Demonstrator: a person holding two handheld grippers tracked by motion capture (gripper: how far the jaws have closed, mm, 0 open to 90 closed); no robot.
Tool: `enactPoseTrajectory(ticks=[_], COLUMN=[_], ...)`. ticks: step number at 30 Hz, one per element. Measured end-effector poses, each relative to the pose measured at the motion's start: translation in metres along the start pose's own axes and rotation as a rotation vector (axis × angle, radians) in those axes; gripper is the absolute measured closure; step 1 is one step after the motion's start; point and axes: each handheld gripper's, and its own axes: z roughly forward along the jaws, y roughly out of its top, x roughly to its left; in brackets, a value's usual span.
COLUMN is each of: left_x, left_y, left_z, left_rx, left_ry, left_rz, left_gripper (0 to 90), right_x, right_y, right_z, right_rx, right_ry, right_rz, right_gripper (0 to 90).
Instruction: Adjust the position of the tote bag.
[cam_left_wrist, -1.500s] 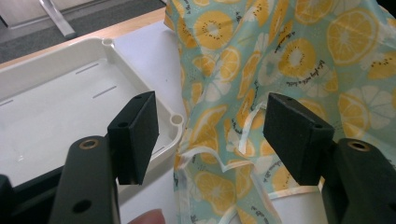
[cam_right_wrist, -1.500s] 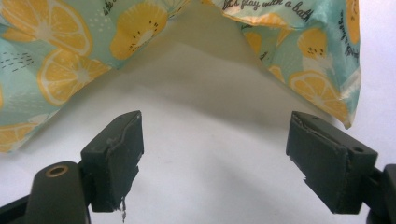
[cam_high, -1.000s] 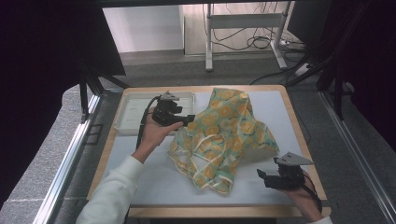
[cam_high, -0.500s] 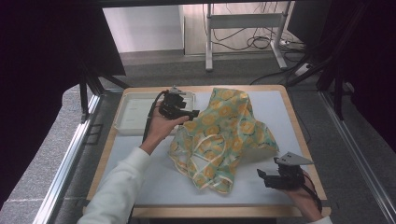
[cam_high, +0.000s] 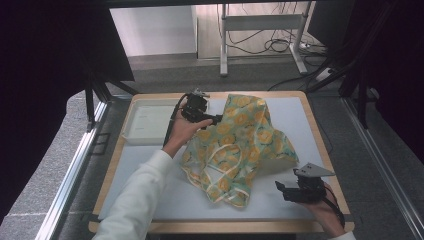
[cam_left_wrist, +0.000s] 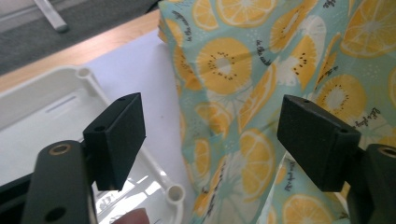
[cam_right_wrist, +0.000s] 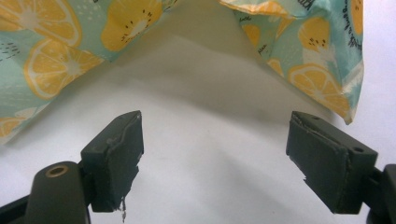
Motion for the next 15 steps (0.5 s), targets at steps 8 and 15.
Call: enactPoseTrajectory(ticks=[8,15], left_x=[-0.008,0.005], left_y=[-0.005,0.006], left_z=[0.03,0.014], left_rx=[0.073,-0.001], left_ry=[-0.016,-0.002], left_rz=[0.03,0.005], left_gripper=[19.1,20.5], right_x=[-0.001,-0.003], right_y=[-0.001,-0.002], right_z=[0.001,0.003], right_rx=[0.009,0.014], right_ry=[-0.004,-0.005], right_rz=[0.001,0.004], right_gripper=[18.6,18.6])
